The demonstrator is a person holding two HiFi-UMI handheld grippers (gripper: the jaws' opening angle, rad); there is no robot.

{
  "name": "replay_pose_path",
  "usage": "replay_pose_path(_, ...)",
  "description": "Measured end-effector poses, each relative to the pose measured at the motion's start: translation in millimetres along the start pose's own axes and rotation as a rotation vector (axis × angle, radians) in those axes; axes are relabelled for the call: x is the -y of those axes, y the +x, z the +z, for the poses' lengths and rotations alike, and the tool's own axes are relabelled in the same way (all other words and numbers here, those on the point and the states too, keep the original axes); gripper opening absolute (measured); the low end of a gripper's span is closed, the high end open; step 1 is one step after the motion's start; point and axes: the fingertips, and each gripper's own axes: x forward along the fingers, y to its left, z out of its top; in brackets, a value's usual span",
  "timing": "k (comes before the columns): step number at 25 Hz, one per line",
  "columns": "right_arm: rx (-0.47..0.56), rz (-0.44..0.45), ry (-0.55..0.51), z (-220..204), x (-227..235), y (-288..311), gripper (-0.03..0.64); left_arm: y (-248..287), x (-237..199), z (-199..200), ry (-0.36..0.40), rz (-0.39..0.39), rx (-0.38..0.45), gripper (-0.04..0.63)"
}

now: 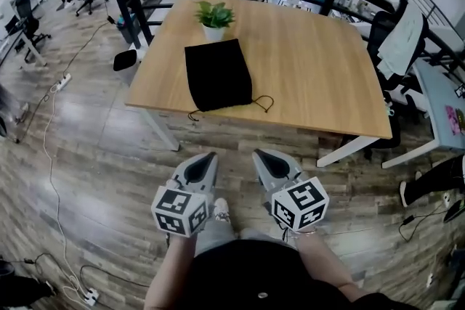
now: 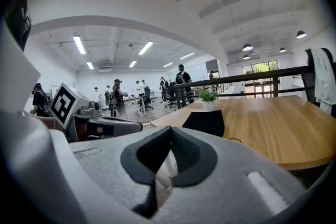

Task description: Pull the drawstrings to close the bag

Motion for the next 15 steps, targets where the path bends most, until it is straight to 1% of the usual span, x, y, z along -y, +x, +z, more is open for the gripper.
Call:
replay_pose_path(3, -0.003, -0.022, 0.002, 8, 8, 27, -0.002, 15, -27, 11, 0.003, -0.016, -0.015, 0.015)
replay_pose_path(7, -0.019, -0.059, 0.010, 12, 18, 53, -0.002, 31, -51, 18, 0.002, -0.047, -0.033, 0.015)
replay_pose_path(11, -0.037, -0.093, 0.020, 11, 26, 69, -0.002, 45, -66, 18, -0.009, -0.078, -0.054, 0.015)
replay_pose_path(15, -0.064, -0.108, 0.027, 7, 33, 78, -0.002, 54, -73, 14, -0.023, -0.094, -0.078, 0.015)
